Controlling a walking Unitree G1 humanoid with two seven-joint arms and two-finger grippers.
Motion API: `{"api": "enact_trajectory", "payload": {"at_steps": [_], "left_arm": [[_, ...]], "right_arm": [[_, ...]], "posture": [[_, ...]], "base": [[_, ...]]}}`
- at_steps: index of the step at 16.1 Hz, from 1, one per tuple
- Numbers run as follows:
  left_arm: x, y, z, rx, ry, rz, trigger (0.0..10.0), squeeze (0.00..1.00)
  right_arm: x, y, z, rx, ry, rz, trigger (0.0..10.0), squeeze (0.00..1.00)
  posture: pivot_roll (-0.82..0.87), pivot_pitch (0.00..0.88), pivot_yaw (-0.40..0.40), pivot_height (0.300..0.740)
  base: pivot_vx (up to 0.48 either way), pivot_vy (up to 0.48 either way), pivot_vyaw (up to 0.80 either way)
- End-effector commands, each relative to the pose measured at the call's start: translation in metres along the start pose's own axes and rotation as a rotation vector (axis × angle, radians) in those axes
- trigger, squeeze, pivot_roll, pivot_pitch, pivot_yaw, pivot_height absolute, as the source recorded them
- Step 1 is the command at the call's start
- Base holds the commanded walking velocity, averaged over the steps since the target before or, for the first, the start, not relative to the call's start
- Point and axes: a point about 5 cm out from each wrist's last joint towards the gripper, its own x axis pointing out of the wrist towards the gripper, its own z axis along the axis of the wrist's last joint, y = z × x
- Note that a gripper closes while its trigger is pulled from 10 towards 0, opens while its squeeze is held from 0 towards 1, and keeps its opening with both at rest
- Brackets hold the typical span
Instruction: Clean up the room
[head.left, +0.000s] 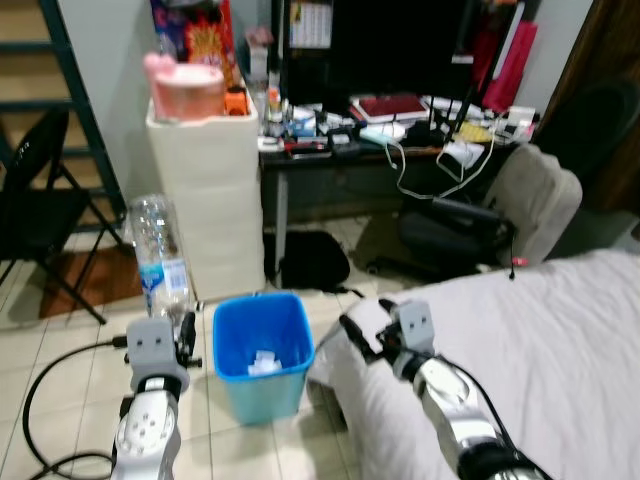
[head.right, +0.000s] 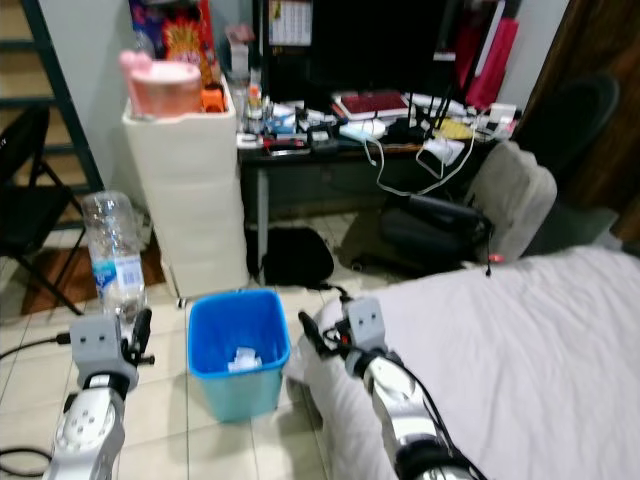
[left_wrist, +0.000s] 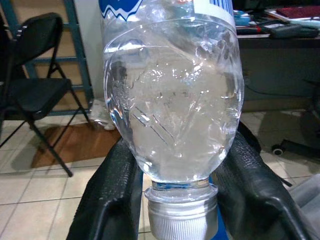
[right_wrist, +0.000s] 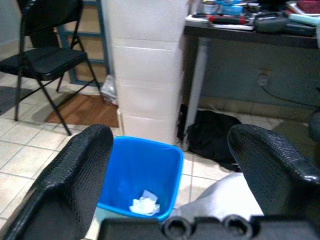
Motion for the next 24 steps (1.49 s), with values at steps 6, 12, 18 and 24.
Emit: {"api": "enact_trajectory", "payload": {"at_steps": [6,12,18,24], "left_arm": [[0.002,-0.01,0.003,-0.015,-0.017,-0.038,10.0,0.0],[0.001,-0.012,0.001,-0.007,-0.01,-0.051,10.0,0.0],[0.005,-0.014,-0.003,-0.024,0.018,-0.07,10.0,0.0],[0.018,-0.014,-0.018,-0.004,0.123,-0.146,10.0,0.0]], "right_arm": [[-0.004,-0.005,0.001,-0.027,-0.006,0.024,10.0,0.0],[-0.006,-0.004,-0.004,-0.006,0.024,0.042,10.0,0.0],[-0.008,-0.005,-0.006,-0.01,0.028,0.042,10.0,0.0],[-0.014,-0.009,-0.008,-0.016,0.027,0.024,10.0,0.0]], "posture": [[0.17,0.0,-0.068,0.74],[0.17,0.0,-0.071,0.74],[0.16,0.0,-0.066,0.74],[0.11,0.0,-0.057,0.74]], "base": [[0.431,0.0,0.2],[0.431,0.0,0.27],[0.431,0.0,0.0],[0.432,0.0,0.0]]}}
